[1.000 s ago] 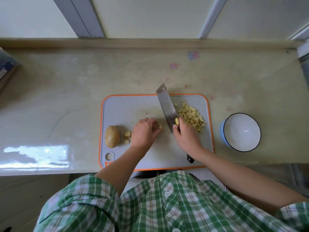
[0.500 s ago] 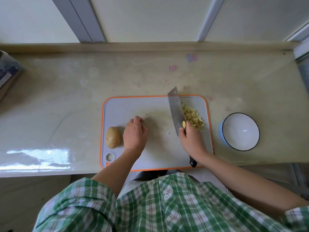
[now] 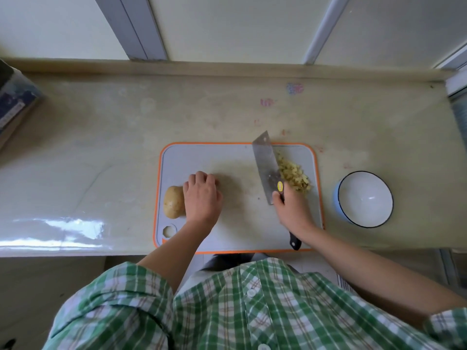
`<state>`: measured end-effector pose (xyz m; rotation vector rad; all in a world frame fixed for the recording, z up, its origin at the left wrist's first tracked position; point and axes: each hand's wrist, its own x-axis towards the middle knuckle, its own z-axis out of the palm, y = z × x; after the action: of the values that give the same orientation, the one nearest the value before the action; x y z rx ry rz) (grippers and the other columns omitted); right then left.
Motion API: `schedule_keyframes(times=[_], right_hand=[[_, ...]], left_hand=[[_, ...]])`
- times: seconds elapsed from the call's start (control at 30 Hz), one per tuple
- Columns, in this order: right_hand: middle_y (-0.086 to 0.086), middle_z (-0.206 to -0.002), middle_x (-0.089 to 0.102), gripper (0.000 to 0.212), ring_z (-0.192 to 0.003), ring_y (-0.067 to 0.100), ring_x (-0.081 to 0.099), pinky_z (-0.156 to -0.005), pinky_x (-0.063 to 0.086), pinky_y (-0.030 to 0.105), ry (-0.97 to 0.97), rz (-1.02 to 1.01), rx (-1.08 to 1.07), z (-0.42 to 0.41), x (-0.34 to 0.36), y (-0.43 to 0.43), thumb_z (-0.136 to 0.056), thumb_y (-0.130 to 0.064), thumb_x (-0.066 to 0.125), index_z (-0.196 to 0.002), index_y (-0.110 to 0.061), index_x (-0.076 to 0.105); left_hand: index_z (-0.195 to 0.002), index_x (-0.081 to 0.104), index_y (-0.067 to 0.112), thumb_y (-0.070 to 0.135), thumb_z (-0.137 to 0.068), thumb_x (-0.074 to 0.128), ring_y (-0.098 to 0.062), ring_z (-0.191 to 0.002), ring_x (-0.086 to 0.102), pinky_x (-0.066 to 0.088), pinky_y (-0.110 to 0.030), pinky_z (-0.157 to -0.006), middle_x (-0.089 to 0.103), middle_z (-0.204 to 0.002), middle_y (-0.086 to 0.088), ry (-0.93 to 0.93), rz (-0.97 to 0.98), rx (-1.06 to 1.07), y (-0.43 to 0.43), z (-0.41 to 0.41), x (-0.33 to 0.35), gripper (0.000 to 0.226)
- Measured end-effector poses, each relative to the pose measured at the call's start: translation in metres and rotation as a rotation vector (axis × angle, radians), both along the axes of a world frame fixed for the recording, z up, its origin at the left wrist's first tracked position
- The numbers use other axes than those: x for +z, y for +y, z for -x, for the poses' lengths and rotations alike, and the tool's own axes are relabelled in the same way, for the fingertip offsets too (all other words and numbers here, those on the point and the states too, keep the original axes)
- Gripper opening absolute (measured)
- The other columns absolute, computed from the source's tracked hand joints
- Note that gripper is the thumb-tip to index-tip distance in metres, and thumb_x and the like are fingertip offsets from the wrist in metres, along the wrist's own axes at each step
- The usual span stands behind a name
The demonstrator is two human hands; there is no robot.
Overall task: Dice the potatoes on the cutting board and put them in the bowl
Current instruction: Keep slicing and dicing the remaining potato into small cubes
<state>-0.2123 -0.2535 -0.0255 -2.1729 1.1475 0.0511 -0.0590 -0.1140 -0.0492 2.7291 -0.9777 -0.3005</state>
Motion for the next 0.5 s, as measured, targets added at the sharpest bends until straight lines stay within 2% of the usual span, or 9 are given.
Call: schedule_keyframes(times=[0.1, 0.13, 0.23, 0.3, 0.4, 0.5], right_hand=[[0.003, -0.062, 0.048, 0.018, -0.062, 0.032, 0.050, -0.052, 0.031, 0.035, 0.043, 0.088, 0.039, 0.004, 0.010, 0.003, -0.097, -0.022, 0.047, -0.083, -0.014, 0.038], [0.005, -0.067, 0.054, 0.016, -0.066, 0.034, 0.055, -0.052, 0.032, 0.034, 0.057, 0.145, 0.072, 0.002, 0.014, 0.006, -0.096, -0.025, 0.049, -0.088, -0.014, 0.040], [0.006, -0.085, 0.067, 0.024, -0.078, 0.034, 0.064, -0.055, 0.034, 0.034, 0.051, 0.290, 0.148, -0.002, 0.024, 0.014, -0.091, -0.028, 0.057, -0.105, -0.014, 0.043], [0.005, -0.092, 0.068, 0.027, -0.080, 0.034, 0.065, -0.056, 0.034, 0.034, 0.009, 0.304, 0.213, -0.002, 0.026, 0.017, -0.089, -0.022, 0.058, -0.112, -0.015, 0.043], [0.006, -0.100, 0.068, 0.037, -0.083, 0.032, 0.066, -0.058, 0.038, 0.034, -0.032, 0.240, 0.315, 0.005, 0.025, 0.015, -0.090, -0.020, 0.056, -0.123, -0.017, 0.039], [0.004, -0.105, 0.063, 0.051, -0.086, 0.027, 0.062, -0.062, 0.041, 0.034, -0.096, 0.172, 0.366, 0.012, 0.024, 0.010, -0.093, -0.038, 0.050, -0.138, -0.021, 0.033]], left_hand=[[-0.099, 0.065, 0.010, 0.017, -0.092, 0.053, -0.031, -0.091, 0.052, 0.038, -0.038, -0.078, 0.059, -0.096, -0.009, 0.122, 0.147, -0.033, -0.013, 0.005, 0.006, 0.015], [-0.100, 0.065, 0.011, 0.021, -0.096, 0.051, -0.028, -0.088, 0.055, 0.040, -0.036, -0.076, 0.061, -0.093, -0.006, 0.258, 0.236, -0.028, -0.018, 0.007, 0.012, 0.018], [-0.110, 0.060, 0.013, 0.034, -0.103, 0.038, -0.018, -0.069, 0.059, 0.045, -0.030, -0.064, 0.067, -0.083, -0.004, 0.834, 0.459, 0.053, -0.038, 0.017, 0.038, 0.032], [-0.107, 0.056, 0.007, 0.037, -0.104, 0.035, -0.018, -0.062, 0.060, 0.044, -0.029, -0.055, 0.067, -0.081, -0.012, 1.045, 0.544, 0.135, -0.052, 0.023, 0.047, 0.037], [-0.099, 0.050, -0.001, 0.019, -0.102, 0.037, -0.017, -0.051, 0.057, 0.041, -0.028, -0.047, 0.062, -0.070, -0.013, 1.074, 0.565, 0.237, -0.061, 0.027, 0.047, 0.024], [-0.098, 0.053, -0.005, 0.005, -0.094, 0.034, -0.018, -0.046, 0.055, 0.040, -0.028, -0.045, 0.061, -0.063, -0.015, 1.026, 0.536, 0.274, -0.056, 0.024, 0.042, 0.022]])
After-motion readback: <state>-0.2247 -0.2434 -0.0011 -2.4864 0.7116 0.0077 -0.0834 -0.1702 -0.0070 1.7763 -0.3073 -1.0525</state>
